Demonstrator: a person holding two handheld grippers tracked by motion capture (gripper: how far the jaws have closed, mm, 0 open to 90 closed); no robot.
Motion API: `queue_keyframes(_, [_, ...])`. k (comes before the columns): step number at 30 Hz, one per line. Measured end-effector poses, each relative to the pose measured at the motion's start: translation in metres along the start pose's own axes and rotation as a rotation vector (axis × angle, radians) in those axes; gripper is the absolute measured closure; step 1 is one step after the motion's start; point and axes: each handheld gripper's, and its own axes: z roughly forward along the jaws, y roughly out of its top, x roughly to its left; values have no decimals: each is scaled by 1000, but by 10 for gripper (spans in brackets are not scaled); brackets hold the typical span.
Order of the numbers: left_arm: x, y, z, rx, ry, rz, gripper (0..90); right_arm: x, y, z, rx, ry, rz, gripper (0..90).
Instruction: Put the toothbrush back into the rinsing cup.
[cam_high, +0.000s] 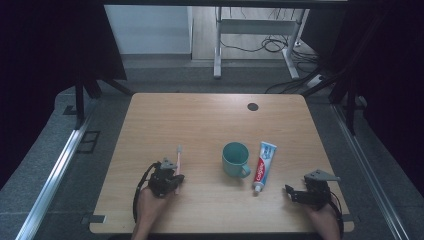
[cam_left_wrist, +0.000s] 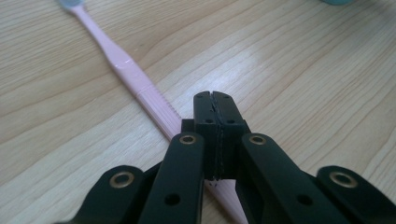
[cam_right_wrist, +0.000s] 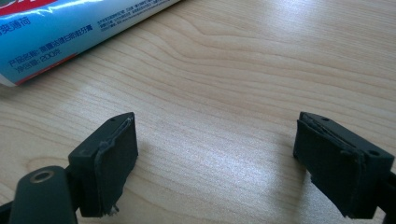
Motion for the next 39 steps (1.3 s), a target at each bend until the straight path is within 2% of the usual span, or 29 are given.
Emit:
queue_keyframes(9, [11,-10,-10,5,27,-30,888,0,0,0,0,0,0,134])
queue_keyframes(15, [11,-9,-12,-1,28,-23,876,0,0,0,0,0,0,134])
queue_keyframes(22, [12,-3,-16,-8,54,-14,788,0,0,0,0,0,0,134])
queue_keyframes(26, [15,0,-18,0,73,-27,736,0,0,0,0,0,0,134])
queue_keyframes(31, [21,4,-18,38,88,-35,691,0,0,0,0,0,0,134])
queue_keyframes(39, [30,16,-15,131,101,-39,655,0,0,0,0,0,0,134])
